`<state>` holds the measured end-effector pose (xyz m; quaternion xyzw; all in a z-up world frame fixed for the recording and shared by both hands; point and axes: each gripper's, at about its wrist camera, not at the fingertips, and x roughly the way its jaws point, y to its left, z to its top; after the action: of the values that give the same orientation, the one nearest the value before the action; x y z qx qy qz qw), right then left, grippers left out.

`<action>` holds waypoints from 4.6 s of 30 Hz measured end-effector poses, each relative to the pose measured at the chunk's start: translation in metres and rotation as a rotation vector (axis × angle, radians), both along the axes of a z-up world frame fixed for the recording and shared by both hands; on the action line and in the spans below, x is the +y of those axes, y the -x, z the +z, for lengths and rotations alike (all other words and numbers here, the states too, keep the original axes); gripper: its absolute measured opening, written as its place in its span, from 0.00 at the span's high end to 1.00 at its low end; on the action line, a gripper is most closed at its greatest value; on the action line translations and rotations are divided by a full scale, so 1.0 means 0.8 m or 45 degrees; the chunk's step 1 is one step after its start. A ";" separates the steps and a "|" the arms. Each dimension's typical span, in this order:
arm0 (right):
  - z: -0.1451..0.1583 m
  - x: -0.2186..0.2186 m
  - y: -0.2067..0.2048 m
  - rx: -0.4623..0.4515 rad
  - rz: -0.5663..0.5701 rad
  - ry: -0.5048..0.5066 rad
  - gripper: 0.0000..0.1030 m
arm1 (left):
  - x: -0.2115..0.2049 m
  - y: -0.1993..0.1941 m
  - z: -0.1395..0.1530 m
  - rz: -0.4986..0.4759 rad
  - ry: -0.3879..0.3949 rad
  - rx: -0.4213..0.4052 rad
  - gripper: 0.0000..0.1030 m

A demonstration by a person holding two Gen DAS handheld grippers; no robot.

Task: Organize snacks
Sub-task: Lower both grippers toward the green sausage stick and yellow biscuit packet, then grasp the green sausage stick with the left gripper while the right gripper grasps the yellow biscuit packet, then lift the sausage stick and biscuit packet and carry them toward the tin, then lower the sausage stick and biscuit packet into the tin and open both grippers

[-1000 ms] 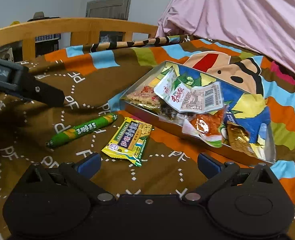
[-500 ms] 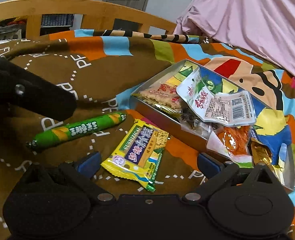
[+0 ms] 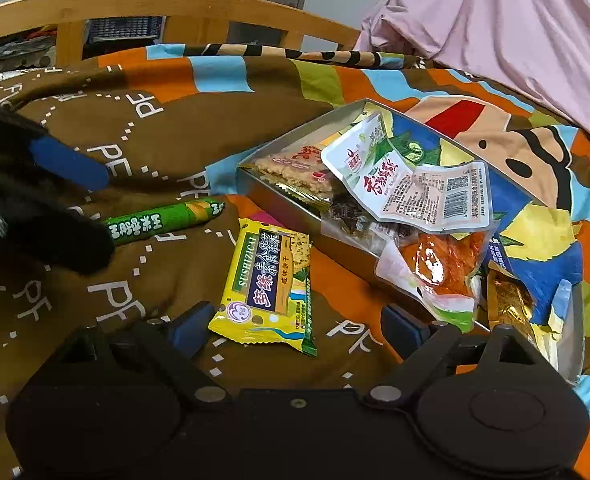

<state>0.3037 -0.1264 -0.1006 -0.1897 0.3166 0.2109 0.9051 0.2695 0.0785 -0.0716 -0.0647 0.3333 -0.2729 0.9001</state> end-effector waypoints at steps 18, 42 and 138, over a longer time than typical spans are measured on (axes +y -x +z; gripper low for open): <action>-0.013 -0.008 -0.027 0.104 -0.068 -0.210 0.22 | -0.011 -0.033 -0.021 0.044 -0.186 0.135 0.38; 0.004 -0.004 0.013 0.201 -0.072 -0.207 0.43 | -0.001 -0.034 -0.024 0.275 -0.099 0.325 0.77; 0.047 -0.163 -0.147 -0.123 -0.468 -0.258 0.31 | -0.162 -0.205 0.039 0.463 0.024 -0.038 0.36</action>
<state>0.4215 -0.2569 -0.0628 -0.0468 0.2794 0.0637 0.9569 0.4335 -0.0511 -0.0405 -0.1283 0.3000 -0.1096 0.9389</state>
